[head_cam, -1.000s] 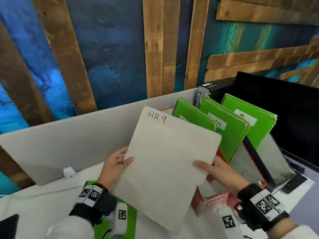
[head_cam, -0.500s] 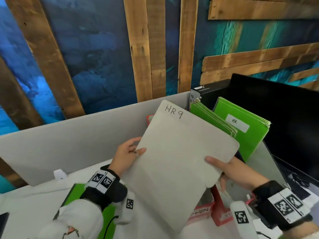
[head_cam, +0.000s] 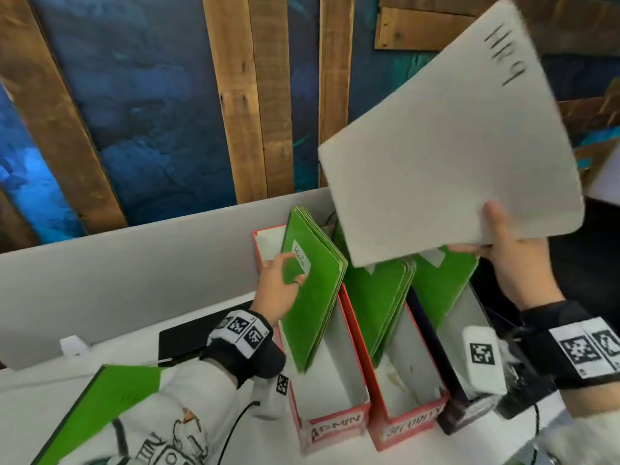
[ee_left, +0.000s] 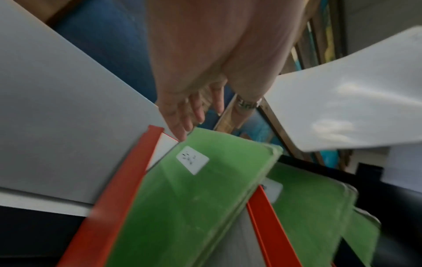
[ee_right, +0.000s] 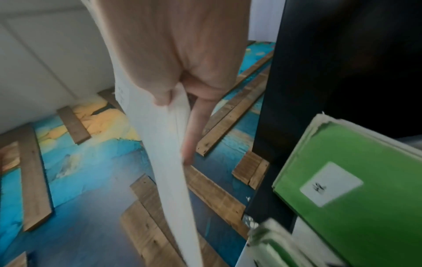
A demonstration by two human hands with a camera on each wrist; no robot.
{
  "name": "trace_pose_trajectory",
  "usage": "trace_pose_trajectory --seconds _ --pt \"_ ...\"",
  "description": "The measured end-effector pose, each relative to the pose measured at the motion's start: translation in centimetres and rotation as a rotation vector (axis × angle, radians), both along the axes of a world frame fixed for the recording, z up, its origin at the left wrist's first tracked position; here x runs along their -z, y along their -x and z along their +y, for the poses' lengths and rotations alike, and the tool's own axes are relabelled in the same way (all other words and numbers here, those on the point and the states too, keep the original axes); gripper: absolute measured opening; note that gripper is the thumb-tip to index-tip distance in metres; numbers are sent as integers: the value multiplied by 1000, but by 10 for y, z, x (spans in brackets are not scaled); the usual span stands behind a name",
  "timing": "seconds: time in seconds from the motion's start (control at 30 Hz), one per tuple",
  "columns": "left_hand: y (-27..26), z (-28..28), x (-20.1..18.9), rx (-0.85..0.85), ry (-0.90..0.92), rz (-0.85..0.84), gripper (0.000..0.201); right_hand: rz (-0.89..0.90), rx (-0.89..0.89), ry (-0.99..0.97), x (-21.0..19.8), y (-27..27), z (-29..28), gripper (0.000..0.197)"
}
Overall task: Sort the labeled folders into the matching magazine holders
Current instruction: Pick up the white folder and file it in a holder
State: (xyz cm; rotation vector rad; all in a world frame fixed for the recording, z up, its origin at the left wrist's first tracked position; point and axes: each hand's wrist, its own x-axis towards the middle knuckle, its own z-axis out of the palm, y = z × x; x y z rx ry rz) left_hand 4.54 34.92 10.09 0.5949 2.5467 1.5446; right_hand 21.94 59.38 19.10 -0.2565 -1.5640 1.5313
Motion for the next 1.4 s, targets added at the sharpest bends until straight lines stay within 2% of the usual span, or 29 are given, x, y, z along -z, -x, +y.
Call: trace_pose_trajectory --seconds 0.07,0.13,0.2,0.3,0.43,0.63,0.9,1.2,1.4 --pt "-12 19 4 156 164 48 51 76 149 38 -3 1 11 45" --pt "-23 32 6 291 304 34 64 113 279 58 -1 2 22 34" --pt "-28 41 5 322 336 -20 75 128 329 90 4 3 29 20" --pt "-29 47 6 292 279 12 87 85 376 17 23 5 37 34" --pt "-24 50 12 302 277 35 93 -100 361 -36 60 12 54 43" --pt "-18 53 14 292 270 71 87 -332 373 -165 98 17 62 45" --pt "-17 53 18 281 230 73 89 -653 357 -297 134 25 67 33" --pt "-19 53 19 283 223 79 94 -1029 174 -363 146 44 66 23" --pt "-21 50 16 305 219 65 96 -1063 184 -507 143 45 60 34"
